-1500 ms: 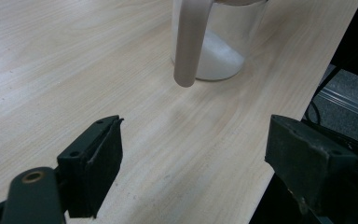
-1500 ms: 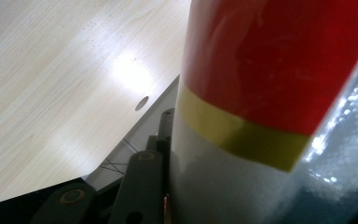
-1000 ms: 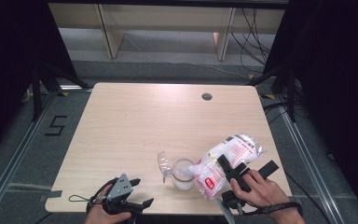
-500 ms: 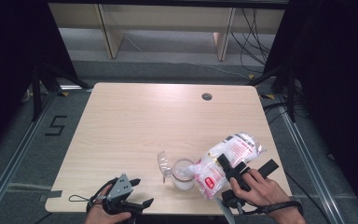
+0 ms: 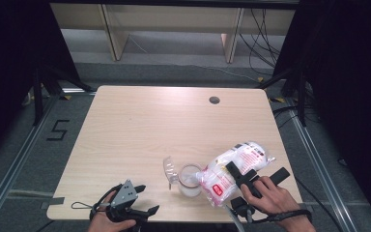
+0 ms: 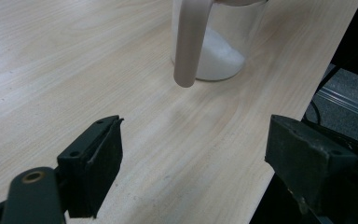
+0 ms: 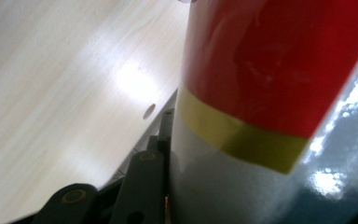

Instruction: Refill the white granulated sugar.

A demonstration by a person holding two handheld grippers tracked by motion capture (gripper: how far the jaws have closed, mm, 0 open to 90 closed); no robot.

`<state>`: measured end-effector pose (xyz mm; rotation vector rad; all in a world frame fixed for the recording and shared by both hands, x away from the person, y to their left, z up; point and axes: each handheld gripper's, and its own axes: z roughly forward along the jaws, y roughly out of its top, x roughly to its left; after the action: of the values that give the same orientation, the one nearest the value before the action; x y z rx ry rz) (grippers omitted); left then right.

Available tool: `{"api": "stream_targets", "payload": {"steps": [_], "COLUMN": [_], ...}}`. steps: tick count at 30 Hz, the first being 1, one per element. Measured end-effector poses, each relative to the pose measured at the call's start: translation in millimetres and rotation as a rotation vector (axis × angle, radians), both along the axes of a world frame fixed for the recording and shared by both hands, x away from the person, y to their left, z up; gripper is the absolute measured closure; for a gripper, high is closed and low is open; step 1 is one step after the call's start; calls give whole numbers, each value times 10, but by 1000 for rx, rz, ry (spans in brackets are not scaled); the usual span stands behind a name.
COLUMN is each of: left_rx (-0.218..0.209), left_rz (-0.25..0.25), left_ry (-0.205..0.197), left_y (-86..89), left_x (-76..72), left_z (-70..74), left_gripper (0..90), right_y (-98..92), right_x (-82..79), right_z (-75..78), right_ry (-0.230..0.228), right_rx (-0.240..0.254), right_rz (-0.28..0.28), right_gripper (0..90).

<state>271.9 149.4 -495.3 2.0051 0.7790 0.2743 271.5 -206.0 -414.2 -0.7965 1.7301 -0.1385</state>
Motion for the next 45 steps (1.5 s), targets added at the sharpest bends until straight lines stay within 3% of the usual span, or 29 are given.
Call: {"api": "stream_targets", "payload": {"steps": [1, 4, 6, 8, 12, 14, 15, 19, 22, 23, 24, 26, 27, 28, 29, 31, 32, 33, 34, 35, 36, 37, 38, 41, 42, 43, 45], "left_rx": [7, 6, 32, 11, -5, 21, 28, -14, 16, -12, -8, 25, -2, 15, 8, -7, -12, -11, -2, 3, 1, 1, 7, 8, 7, 7, 9], "left_rz": [-2, -2, -12, -9, 1, -12, -12, -3, -5, -3, -2, -12, -5, -10, -7, -4, -2, -2, -6, -6, -5, -4, -7, -8, -8, -7, -8], "left_ry": [-2, -2, -14, -13, -11, -18, -17, -13, -9, -7, -6, -19, -12, -17, -11, -9, -8, -8, -9, -11, -11, -11, -12, -19, -11, -11, -11], "left_y": [6, 6, 17, 6, -4, 15, 17, -3, 8, -8, -7, 16, 3, 13, 8, -3, -7, -6, 1, 5, 4, 4, 9, 11, 11, 9, 9], "left_x": [2, 2, 15, 8, 3, 14, 14, 4, 6, 2, -4, 16, 7, 13, 6, -1, -3, -4, -1, 3, 3, 3, 5, 7, 5, 5, 4], "left_z": [2, 0, 2, 3, 0, 6, 12, 0, 10, 3, 10, 10, 6, 9, 12, 14, 13, 12, 15, 15, 14, 14, 16, 16, 17, 16, 16], "left_gripper": [185, 185, 185, 185, 185, 184, 185, 185, 184, 184, 185, 184, 184, 184, 185, 184, 184, 184, 184, 184, 184, 184, 184, 184, 185, 185, 185], "right_y": [-23, -61, -99, -115, -156, -167, -166, -168, -173, -175, -185, -187, -189, -192, -207, -201, -210, -211, -210, -219, -229, -236, -226, -257, -260, -272, -278], "right_x": [8, 29, 45, 58, 38, 44, 38, 51, 60, 65, 58, 68, 68, 75, 55, 86, 86, 95, 109, 98, 101, 108, 161, 175, 192, 179, 203], "right_z": [-14, -27, -58, -47, -55, -60, -48, -52, -78, -86, -107, -112, -114, -116, -146, -135, -149, -136, -149, -161, -198, -214, -188, -218, -222, -247, -245], "right_ry": [13, 6, 31, 50, 94, 106, 128, 175, 215, 227, 247, 261, 268, 284, 316, 326, 341, 327, 341, 354, 393, 403, 398, 424, 429, 438, 447], "right_rx": [35, 36, 92, 104, 202, 246, 252, 309, 356, 369, 390, 407, 421, 438, 480, 488, 510, 510, 523, 539, 594, 623, 590, 650, 652, 698, 693], "right_rz": [-4, -11, -5, 6, -14, -5, -24, 7, 9, 6, -14, 2, 3, 10, -34, -2, -14, -1, 2, -32, -53, -60, -5, -32, -17, -41, -45], "right_gripper": [733, 734, 734, 734, 734, 734, 734, 734, 734, 734, 734, 734, 734, 734, 734, 734, 735, 735, 735, 735, 734, 734, 735, 735, 735, 736, 736]}}
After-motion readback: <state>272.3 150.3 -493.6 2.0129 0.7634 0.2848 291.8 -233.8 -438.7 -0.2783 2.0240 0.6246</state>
